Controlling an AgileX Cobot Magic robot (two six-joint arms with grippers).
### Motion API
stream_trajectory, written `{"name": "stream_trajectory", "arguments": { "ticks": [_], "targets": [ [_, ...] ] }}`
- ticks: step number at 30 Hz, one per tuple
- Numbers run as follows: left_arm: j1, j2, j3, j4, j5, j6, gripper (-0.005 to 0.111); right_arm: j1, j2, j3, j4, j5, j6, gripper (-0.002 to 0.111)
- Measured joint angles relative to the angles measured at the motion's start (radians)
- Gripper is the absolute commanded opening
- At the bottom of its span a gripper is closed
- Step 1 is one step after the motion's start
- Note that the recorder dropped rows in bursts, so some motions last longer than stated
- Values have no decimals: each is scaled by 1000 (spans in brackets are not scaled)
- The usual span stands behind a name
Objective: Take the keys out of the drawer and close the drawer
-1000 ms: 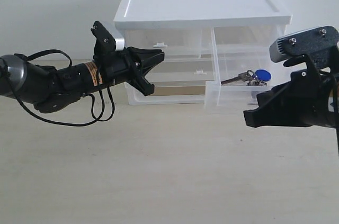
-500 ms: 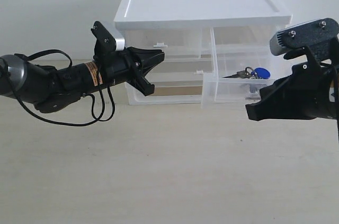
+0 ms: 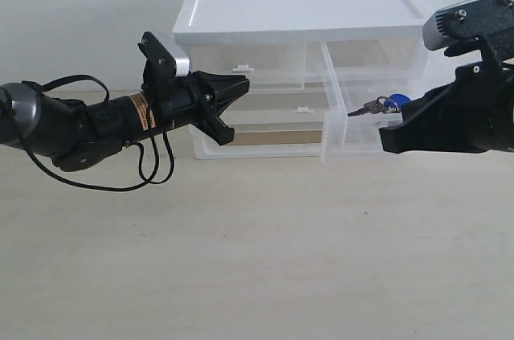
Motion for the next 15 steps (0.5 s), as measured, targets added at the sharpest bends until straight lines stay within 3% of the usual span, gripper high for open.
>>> {"name": "stream_trajectory", "arguments": {
  "ticks": [10,12,15],
  "targets": [
    [-2,-2,0,0,6,-4,4,0,-19,-94,20,36,4,3],
    [-2,-2,0,0,6,-4,4,0,-13,-152,22,84,4,11],
    [-2,-2,0,0,6,-6,4,-2,29,-261,22,220,4,35]
  ]
}}
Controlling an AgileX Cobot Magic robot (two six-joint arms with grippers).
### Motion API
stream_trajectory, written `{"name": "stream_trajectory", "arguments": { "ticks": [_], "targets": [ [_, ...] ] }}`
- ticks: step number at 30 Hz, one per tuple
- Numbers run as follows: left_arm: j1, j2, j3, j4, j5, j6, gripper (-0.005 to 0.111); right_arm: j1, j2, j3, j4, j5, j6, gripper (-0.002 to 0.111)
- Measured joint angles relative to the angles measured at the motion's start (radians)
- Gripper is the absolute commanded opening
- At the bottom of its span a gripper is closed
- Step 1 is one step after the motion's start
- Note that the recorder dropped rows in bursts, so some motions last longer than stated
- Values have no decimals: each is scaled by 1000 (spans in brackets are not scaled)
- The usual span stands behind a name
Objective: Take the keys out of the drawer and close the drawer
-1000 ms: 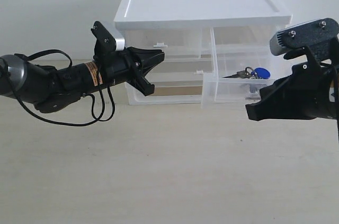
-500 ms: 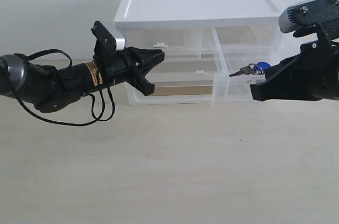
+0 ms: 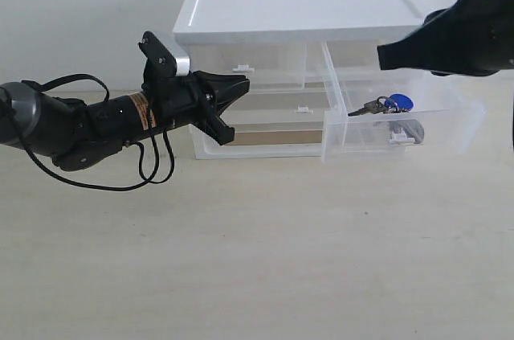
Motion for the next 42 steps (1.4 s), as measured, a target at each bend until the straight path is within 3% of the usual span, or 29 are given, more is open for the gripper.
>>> {"name": "stream_trajectory", "arguments": {
  "ticks": [3,14,42],
  "targets": [
    [0,0,0,0,0,-2,4,0,58,-92,0,140,-2,51],
    [0,0,0,0,0,-4,4,-2,323,-384,56,489,-92,51],
    [0,0,0,0,2,-5,4,-82,466,-460,325,574,-322,51]
  ]
}}
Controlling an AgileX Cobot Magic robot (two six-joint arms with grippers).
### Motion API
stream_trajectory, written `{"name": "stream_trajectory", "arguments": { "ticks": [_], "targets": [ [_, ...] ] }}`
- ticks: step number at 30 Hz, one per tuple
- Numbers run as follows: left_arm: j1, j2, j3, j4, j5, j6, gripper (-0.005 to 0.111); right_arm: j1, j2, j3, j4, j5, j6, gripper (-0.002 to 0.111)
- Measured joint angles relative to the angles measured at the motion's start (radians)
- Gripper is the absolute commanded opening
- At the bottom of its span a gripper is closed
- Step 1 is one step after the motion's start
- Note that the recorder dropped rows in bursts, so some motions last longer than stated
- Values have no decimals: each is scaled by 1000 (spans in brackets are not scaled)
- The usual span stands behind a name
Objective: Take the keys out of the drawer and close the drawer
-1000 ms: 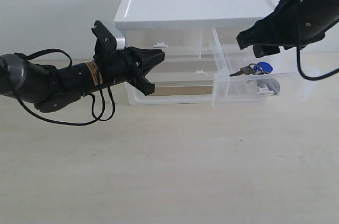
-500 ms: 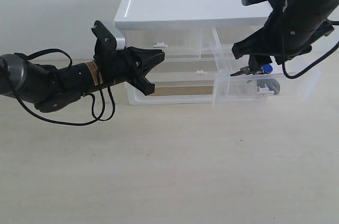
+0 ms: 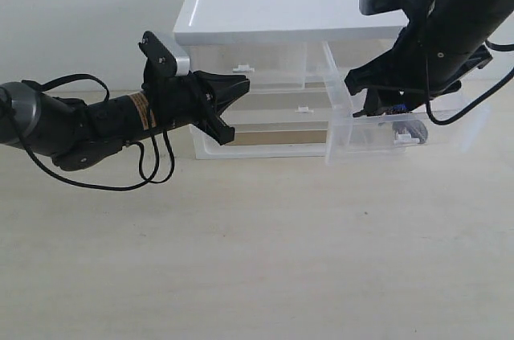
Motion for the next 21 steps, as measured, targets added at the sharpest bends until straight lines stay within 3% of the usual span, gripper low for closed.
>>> {"name": "stream_trajectory", "arguments": {
  "ticks": [4,6,10,21],
  "targets": [
    [0,0,0,0,0,0,4,0,22,0,-8,-5,0,51],
    [0,0,0,0,0,0,4,0,26,-2,-10,-10,0,43],
    [0,0,0,0,0,0,4,-2,28,-2,-18,-18,-14,0],
    [0,0,0,0,0,0,4,-2,-33,-8,1,-80,-86,0]
  ]
}}
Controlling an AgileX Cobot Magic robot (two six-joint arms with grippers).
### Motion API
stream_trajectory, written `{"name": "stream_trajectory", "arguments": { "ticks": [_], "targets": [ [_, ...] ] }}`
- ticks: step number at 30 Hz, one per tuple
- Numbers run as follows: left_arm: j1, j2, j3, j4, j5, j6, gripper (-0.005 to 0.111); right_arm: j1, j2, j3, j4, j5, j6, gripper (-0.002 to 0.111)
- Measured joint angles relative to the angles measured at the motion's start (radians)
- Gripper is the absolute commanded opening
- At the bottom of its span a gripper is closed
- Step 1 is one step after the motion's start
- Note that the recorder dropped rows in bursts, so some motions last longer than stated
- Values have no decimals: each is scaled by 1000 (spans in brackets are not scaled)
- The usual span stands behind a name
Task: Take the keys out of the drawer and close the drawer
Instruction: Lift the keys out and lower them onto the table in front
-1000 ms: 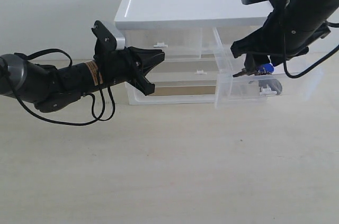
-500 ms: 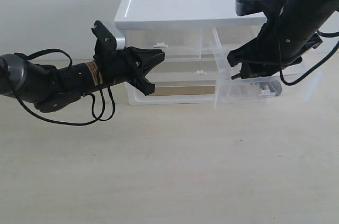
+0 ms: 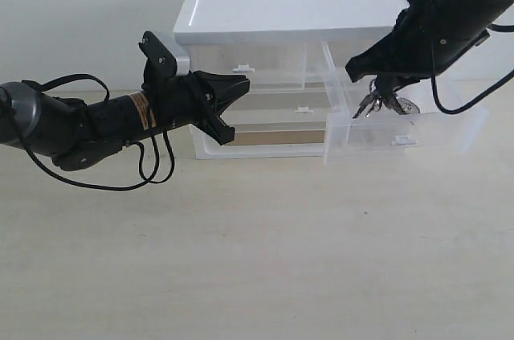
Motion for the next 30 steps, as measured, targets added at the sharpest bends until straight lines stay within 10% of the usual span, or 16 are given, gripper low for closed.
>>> {"name": "stream_trajectory", "arguments": {
  "ticks": [12,30],
  "targets": [
    [0,0,0,0,0,0,4,28,-212,4,26,-24,-15,0],
    [26,-162,60,44,227,-97,4,346,-280,28,42,-32,-19,0]
  ]
}}
